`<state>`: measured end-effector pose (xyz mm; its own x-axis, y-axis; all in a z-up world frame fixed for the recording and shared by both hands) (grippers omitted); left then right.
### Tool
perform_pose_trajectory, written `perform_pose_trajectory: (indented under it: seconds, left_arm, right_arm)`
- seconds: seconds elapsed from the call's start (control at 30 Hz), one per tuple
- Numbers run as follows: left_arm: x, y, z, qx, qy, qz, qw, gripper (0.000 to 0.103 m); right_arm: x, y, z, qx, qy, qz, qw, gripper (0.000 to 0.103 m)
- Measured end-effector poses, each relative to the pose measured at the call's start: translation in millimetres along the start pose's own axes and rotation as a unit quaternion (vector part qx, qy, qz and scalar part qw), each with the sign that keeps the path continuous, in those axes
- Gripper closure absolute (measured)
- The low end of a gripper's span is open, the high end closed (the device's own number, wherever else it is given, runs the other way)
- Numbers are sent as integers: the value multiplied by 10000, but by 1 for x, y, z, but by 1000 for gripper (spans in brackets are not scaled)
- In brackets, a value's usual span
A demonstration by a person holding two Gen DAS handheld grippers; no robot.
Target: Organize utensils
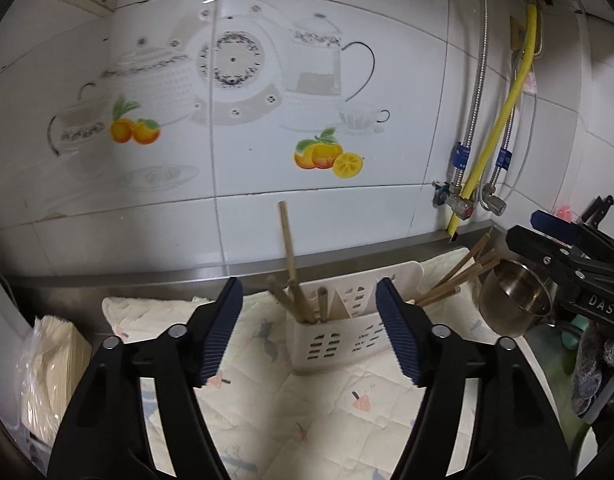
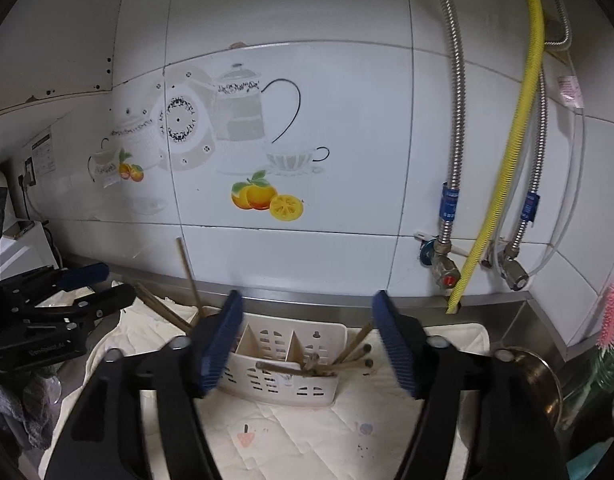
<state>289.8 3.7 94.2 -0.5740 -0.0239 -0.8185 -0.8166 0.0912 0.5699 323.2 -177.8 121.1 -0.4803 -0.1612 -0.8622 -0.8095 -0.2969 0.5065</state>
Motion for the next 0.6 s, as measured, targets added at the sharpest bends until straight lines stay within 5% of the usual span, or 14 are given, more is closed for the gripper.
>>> perform_pose_trajectory:
  seconds: [0.37,0.6]
  left_arm:
    - [29,27,18,-83,310,-106,9994,5]
    - [51,42,22,-119,375,-191,9990,5]
  right_arm:
    - [36,27,8,262,99,-63,9996,14]
    - [66,36,21,443,349,-25,9984,9]
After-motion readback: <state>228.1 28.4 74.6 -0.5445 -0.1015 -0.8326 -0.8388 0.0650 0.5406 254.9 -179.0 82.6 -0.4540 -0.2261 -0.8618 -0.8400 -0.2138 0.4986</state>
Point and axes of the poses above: each gripper's, at about its wrist camera, not at the fingertips, and y roughly against the way its jaws point, z to its left, x to its underside, the point moved 9 cm from there along -y, roughly the way its jaws point, and after that the axes turned 5 degrees about z, right-handed, at the moved point
